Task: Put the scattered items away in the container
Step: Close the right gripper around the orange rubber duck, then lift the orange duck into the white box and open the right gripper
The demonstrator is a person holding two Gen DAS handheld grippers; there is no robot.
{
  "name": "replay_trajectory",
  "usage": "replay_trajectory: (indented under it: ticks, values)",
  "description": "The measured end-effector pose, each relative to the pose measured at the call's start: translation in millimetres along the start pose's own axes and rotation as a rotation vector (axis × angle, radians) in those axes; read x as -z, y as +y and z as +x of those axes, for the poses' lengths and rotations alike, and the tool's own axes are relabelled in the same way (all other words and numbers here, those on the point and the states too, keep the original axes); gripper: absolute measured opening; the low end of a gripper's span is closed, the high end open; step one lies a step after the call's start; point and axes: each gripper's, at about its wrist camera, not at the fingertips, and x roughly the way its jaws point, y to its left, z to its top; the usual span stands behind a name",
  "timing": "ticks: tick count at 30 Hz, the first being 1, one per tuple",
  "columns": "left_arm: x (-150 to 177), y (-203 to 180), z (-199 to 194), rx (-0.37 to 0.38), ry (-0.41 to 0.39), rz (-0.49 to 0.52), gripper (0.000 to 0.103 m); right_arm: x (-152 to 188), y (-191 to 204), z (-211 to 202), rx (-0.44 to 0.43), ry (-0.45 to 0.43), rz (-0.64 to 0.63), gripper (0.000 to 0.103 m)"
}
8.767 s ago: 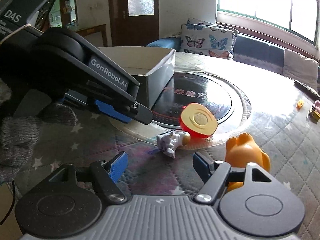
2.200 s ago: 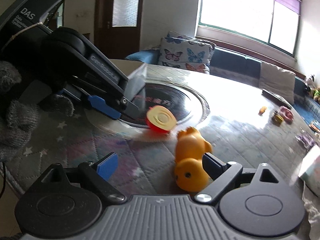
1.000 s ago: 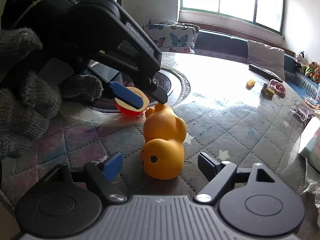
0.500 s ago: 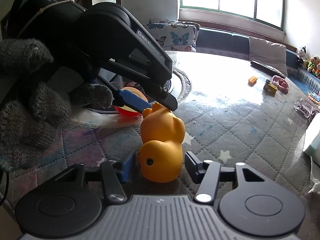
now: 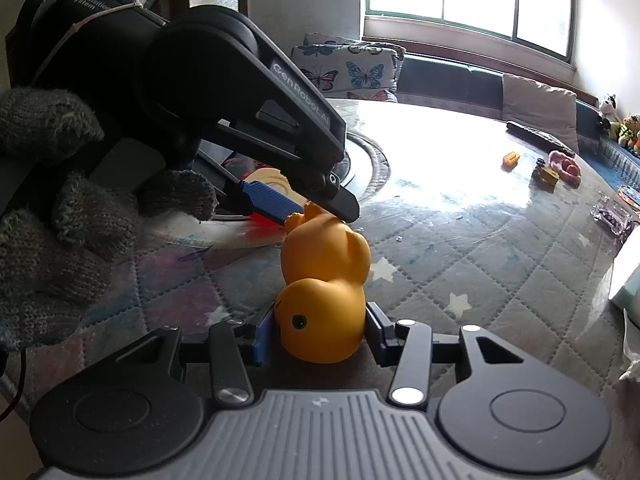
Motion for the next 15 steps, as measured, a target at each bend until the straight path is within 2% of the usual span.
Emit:
replay_trajectory:
  ticks: [9, 15]
  values:
    - [9.9, 23.4, -32.5, -0.022, -0.055, -0.062, 0.034, -4.1, 25.3, -4.7, -0.051, -0.003, -0.074, 0.046]
    - [4.8, 38.6, -61.1, -0.044, -0.124, -0.088, 0.034, -17.8, 46.5, -3.3, -0.094, -0.020, -0.142, 0.046]
